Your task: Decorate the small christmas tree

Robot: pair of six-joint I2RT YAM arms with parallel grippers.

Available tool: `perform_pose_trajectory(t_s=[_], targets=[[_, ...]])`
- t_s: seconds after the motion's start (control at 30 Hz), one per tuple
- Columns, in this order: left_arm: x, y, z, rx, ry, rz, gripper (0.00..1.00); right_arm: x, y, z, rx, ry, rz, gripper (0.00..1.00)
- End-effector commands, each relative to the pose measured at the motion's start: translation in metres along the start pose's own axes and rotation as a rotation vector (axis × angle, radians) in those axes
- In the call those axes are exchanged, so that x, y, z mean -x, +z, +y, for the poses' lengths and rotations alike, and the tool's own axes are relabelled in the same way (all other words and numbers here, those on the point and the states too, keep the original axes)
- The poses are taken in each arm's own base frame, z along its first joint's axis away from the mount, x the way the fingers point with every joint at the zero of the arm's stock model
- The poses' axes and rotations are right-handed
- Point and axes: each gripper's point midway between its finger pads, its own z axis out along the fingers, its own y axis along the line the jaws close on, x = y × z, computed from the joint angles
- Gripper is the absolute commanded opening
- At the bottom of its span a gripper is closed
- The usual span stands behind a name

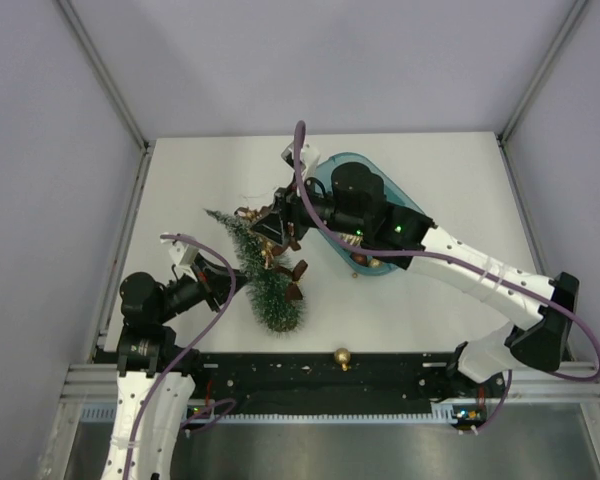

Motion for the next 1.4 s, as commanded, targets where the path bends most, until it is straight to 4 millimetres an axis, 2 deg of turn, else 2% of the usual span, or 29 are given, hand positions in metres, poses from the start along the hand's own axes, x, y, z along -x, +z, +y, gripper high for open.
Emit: perform_pose_trajectory(t_s=[0.0, 0.07, 0.37, 0.5, 0.63, 0.8, 0.87, 1.0, 1.17, 1.27, 1.37], targets=[[0.011, -0.001, -0.009, -0.037, 0.067, -0.042, 0.0, 0.024, -0.026, 0.0, -0.031, -0.044, -0.081, 0.52], [0.011, -0.001, -0.01, -0.045, 0.064, -0.044, 0.0, 0.024, -0.03, 0.0, -0.038, -0.05, -0.083, 0.62], [0.011, 0.0, -0.012, -0.061, 0.063, -0.046, 0.0, 0.026, -0.028, 0.002, -0.034, -0.049, -0.068, 0.89], [0.01, 0.0, -0.012, -0.059, 0.065, -0.046, 0.0, 0.034, -0.048, -0.006, -0.107, -0.057, -0.105, 0.99], [0.01, 0.0, -0.011, -0.055, 0.065, -0.047, 0.0, 0.039, -0.075, -0.011, -0.167, -0.062, -0.14, 0.99], [0.009, 0.0, -0.01, -0.052, 0.063, -0.046, 0.0, 0.026, -0.101, -0.01, -0.184, -0.04, -0.127, 0.99], [0.009, 0.0, -0.01, -0.049, 0.061, -0.042, 0.0, 0.012, -0.115, -0.004, -0.154, -0.012, -0.113, 0.99], [0.009, -0.001, -0.009, -0.044, 0.059, -0.042, 0.0, -0.024, -0.118, 0.001, -0.094, 0.024, -0.037, 0.99], [0.009, -0.001, -0.009, -0.04, 0.061, -0.041, 0.0, -0.095, -0.105, -0.005, -0.1, 0.078, 0.104, 0.9], [0.009, -0.001, -0.009, -0.037, 0.061, -0.042, 0.0, -0.119, -0.095, -0.001, -0.089, 0.081, 0.131, 0.84], [0.01, -0.001, -0.009, -0.033, 0.063, -0.044, 0.0, -0.129, -0.085, -0.001, -0.099, 0.079, 0.117, 0.79]])
